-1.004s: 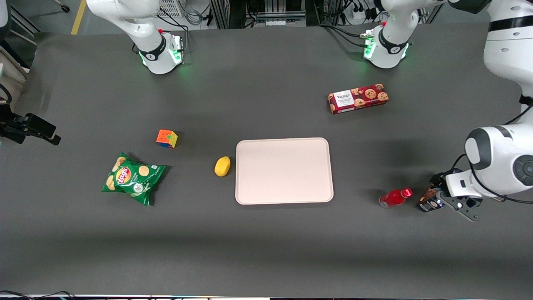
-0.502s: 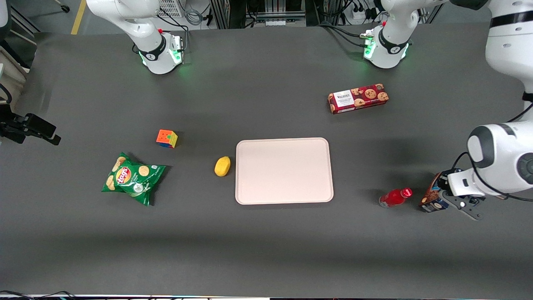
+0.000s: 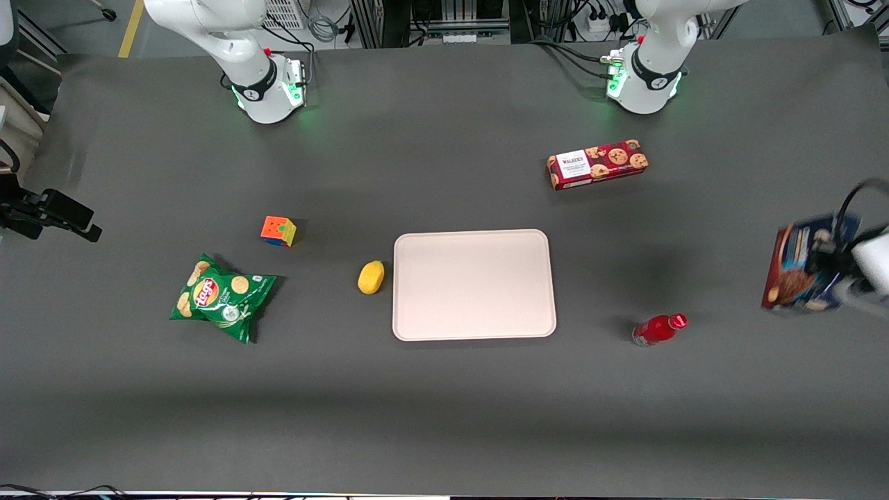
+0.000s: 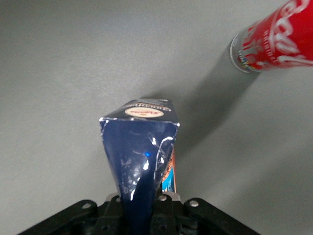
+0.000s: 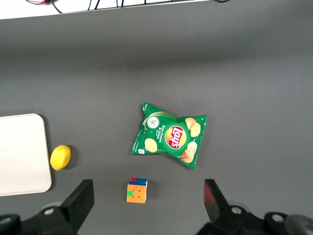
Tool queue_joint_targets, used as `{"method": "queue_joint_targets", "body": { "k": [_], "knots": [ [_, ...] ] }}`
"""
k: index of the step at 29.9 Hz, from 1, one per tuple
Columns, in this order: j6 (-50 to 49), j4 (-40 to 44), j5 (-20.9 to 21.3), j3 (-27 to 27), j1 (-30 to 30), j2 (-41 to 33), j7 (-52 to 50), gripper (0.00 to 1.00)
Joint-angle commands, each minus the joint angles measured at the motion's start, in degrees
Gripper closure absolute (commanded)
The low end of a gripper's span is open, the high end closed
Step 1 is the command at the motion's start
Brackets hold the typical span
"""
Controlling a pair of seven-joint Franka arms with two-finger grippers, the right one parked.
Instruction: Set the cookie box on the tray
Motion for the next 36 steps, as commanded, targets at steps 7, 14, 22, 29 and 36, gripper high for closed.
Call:
{"method": "queue_joint_targets", "body": {
  "k": [7,14,22,29,36],
  "knots": [
    [-12.4,8.3,-1.1,-20.6,-0.2,0.7,-37.6,1.00],
    [-3.3,2.6,-3.0,-29.5,-0.3,3.6,-48.1,1.00],
    [16.2,-12.9,-1.1,-33.0,-0.7,5.4,-50.6,1.00],
    [32.5,-24.1,3.6,-33.1,-0.9,8.1,-50.8,1.00],
    [43.2,-28.8,11.7,-33.1,-1.7,14.4,-55.4,1.00]
  ]
}}
